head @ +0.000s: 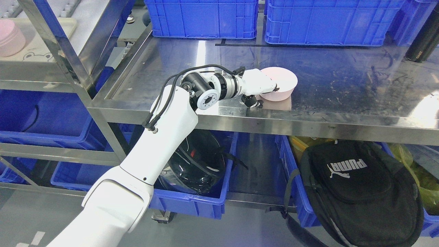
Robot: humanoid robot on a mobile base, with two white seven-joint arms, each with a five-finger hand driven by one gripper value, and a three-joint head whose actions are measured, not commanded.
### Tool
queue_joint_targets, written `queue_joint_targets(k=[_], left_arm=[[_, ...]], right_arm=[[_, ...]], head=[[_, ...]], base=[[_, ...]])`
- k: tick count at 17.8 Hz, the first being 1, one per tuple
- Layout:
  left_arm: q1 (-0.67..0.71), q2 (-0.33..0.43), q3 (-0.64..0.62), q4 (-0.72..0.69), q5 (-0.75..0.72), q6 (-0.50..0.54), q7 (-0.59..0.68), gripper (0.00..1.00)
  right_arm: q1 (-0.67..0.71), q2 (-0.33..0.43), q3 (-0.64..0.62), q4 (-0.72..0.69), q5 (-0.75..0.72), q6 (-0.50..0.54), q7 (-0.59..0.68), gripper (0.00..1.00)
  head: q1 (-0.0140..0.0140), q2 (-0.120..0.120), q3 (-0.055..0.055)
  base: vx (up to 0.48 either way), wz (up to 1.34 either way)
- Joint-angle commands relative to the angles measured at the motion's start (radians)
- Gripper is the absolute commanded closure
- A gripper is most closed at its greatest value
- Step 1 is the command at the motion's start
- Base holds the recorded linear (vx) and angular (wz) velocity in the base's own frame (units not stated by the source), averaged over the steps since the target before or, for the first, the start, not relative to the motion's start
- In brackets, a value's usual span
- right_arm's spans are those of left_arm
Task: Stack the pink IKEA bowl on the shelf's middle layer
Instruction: 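Grasp and lift the pink bowl off the shelf with the left hand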
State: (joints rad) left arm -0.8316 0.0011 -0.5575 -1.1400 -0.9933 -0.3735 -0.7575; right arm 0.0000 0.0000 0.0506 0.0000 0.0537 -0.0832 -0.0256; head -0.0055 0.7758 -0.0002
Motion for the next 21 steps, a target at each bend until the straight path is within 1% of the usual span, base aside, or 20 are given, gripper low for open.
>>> queue_joint_targets(k=[1,5,7,11,13,15,18,19,21], left_arm=[[0.002,0.016,0.028,0.023,0.005,-0.042,-0.045,0.99],[0.003,0.016,0.074,-0.027,0.056,-0.051,-0.031,0.99],[0.003,0.016,0.115,-0.049,0.076,-0.082,-0.014,1.0],[0.006,0.016,0.26,-0.122,0.096,-0.166,-0.034,1.0],[0.0,0.016,0.318,-0.2,0.096,-0.18,-0.043,1.0],[0.002,0.016,0.335,-0.268,0.101,-0.202,-0.04,1.0],[0.005,0.016,0.353,-0.294,0.182,-0.245,-0.037,1.0],[0.008,0.016,0.361,-0.302,0.2,-0.261,-0.043,1.0],[0.032,0.016,0.363,-0.313,0.267,-0.37,-0.049,1.0]], right_arm=[[0.023,-0.017,0.0,-0.017,0.0,0.0,-0.001,0.0],[0.023,-0.017,0.0,-0.017,0.0,0.0,-0.001,0.0],[0.023,-0.017,0.0,-0.017,0.0,0.0,-0.001,0.0],[0.023,-0.017,0.0,-0.017,0.0,0.0,-0.001,0.0],[0.023,-0.017,0.0,-0.017,0.0,0.0,-0.001,0.0],[0.023,-0.017,0.0,-0.017,0.0,0.0,-0.001,0.0],[0.023,-0.017,0.0,-0.017,0.0,0.0,-0.001,0.0],[0.023,-0.017,0.0,-0.017,0.0,0.0,-0.001,0.0],[0.023,-0.017,0.0,-0.017,0.0,0.0,-0.001,0.0]], head=[[0.0,0.0,0.0],[0.0,0.0,0.0],[0.0,0.0,0.0],[0.0,0.0,0.0],[0.0,0.0,0.0],[0.0,0.0,0.0],[0.0,0.0,0.0],[0.0,0.0,0.0],[0.0,0.0,0.0]], base=[[0.0,0.0],[0.0,0.0],[0.0,0.0],[0.001,-0.01],[0.002,-0.02],[0.0,0.0],[-0.003,0.01],[0.0,0.0],[0.0,0.0]])
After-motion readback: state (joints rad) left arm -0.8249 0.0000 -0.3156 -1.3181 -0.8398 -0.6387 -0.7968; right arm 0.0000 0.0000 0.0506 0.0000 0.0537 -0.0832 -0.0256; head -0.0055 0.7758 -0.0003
